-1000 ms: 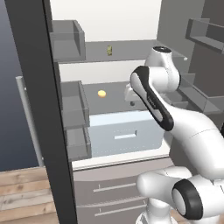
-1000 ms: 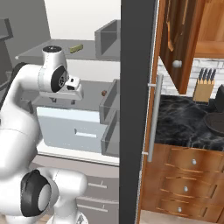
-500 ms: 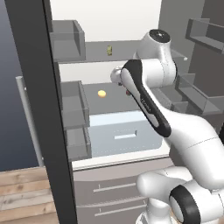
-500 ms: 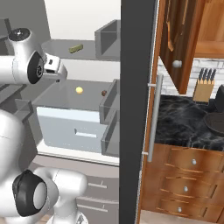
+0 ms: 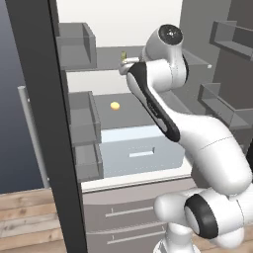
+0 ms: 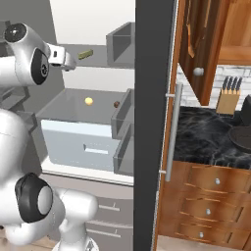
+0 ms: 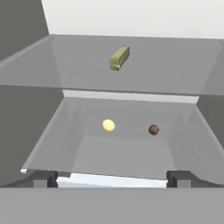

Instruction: Pick the egg and butter from the fridge and place them by the bowl for mixing.

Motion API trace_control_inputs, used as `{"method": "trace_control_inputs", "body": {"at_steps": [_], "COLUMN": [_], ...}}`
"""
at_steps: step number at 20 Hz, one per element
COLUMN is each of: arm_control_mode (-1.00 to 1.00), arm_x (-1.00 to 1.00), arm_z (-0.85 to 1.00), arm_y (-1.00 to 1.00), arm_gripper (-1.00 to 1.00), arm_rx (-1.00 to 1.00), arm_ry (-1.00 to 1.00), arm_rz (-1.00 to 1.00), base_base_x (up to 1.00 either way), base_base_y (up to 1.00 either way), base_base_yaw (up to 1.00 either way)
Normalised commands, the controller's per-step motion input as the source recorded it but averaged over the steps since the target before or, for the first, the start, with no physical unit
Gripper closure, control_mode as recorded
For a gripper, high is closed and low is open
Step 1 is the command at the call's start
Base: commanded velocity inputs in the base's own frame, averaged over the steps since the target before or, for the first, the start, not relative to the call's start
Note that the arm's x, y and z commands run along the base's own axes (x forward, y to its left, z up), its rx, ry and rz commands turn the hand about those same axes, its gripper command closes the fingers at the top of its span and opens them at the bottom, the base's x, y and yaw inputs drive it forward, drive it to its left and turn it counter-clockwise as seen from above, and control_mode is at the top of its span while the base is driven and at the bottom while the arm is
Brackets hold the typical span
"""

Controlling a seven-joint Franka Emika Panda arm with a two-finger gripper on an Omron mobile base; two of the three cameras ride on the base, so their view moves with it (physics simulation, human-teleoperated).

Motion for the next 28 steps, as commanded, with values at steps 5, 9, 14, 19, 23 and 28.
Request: {"method": "trace_control_inputs", "body": {"at_steps": [5,9,14,19,23,28], "arm_control_mode": [-1.00,-1.00,-1.00,-1.00,-1.00,-1.00], "arm_x": [0.76,0.60,0.78,0.82,0.72,0.70], "arm_z": [0.31,0.17,0.00,0.00,-0.01,-0.07], "arm_y": [0.07,0.01,0.00,0.00,0.00,0.00], "arm_gripper": [-1.00,-1.00,-1.00,-1.00,-1.00,-1.00], "arm_rx": [0.00,0.04,0.00,0.00,0.00,0.00], "arm_ry": [-0.05,0.00,0.09,0.04,0.06,0.02], "arm_rz": [-0.14,-0.08,-0.02,-0.01,0.00,0.00], "base_base_x": [0.00,0.00,0.00,0.00,0.00,0.00], "base_base_y": [0.00,0.00,0.00,0.00,0.00,0.00], "base_base_yaw": [0.00,0.00,0.00,0.00,0.00,0.00]}}
